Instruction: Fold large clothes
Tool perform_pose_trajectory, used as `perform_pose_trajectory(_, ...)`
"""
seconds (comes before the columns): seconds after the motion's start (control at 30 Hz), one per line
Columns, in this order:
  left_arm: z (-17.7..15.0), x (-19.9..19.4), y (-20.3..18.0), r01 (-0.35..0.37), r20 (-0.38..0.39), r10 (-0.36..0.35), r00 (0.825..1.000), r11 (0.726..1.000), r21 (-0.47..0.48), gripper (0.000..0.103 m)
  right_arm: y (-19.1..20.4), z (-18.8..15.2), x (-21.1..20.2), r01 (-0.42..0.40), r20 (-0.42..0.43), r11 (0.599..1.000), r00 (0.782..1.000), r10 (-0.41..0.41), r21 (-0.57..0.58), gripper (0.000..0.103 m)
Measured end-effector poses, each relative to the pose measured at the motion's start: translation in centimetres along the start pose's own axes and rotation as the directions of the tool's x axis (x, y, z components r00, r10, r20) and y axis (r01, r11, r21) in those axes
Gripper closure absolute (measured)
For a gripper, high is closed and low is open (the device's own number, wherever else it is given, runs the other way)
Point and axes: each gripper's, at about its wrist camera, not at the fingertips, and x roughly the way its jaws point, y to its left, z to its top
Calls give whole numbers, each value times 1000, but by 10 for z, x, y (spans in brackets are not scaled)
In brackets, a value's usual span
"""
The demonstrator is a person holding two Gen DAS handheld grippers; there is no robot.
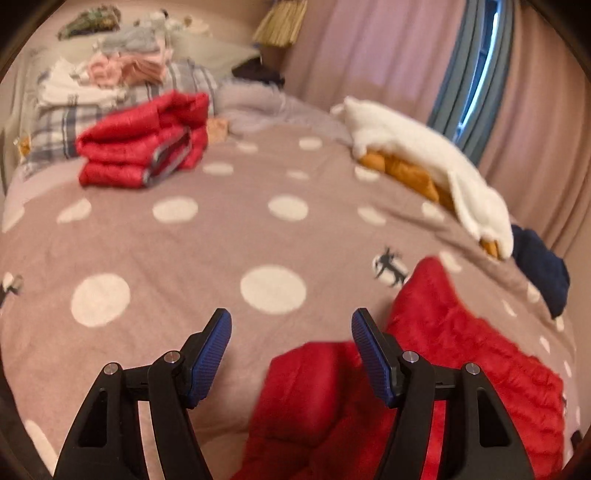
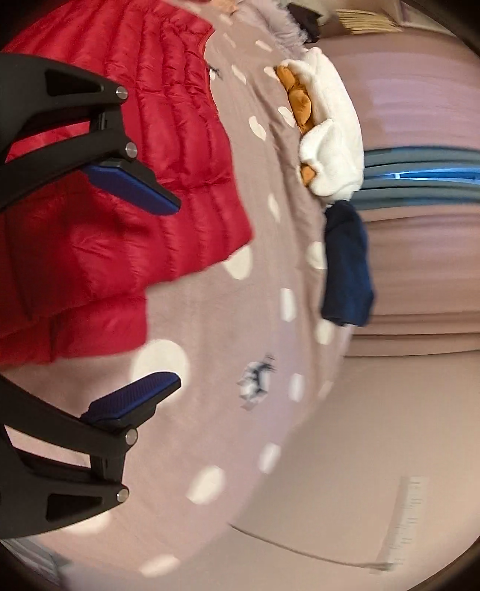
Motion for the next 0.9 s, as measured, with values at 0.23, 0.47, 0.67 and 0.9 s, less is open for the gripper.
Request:
perform_pose_trajectory(0.23,-31,42,4,-42,-97,37,995,998,-45,36,1,-32,40,25,-88,997,996,-18,79,8)
perform_pose_trajectory(0.47,-28,46,4,-36,-119,31,992,999,-38,36,-5,-33,45,-8,-124,991,992,24,131,6)
perform_pose_trajectory(0.67,-21,26,12,17,-96,-21,995,999,-42,36,-6,-28,28,-14,-95,993,995,26,119,11)
perform_pose_trajectory(0.9,-12,-16,41,81,-35,-81,996,997,5,37,-34,-35,6,-105,-86,972,988,125,212,11)
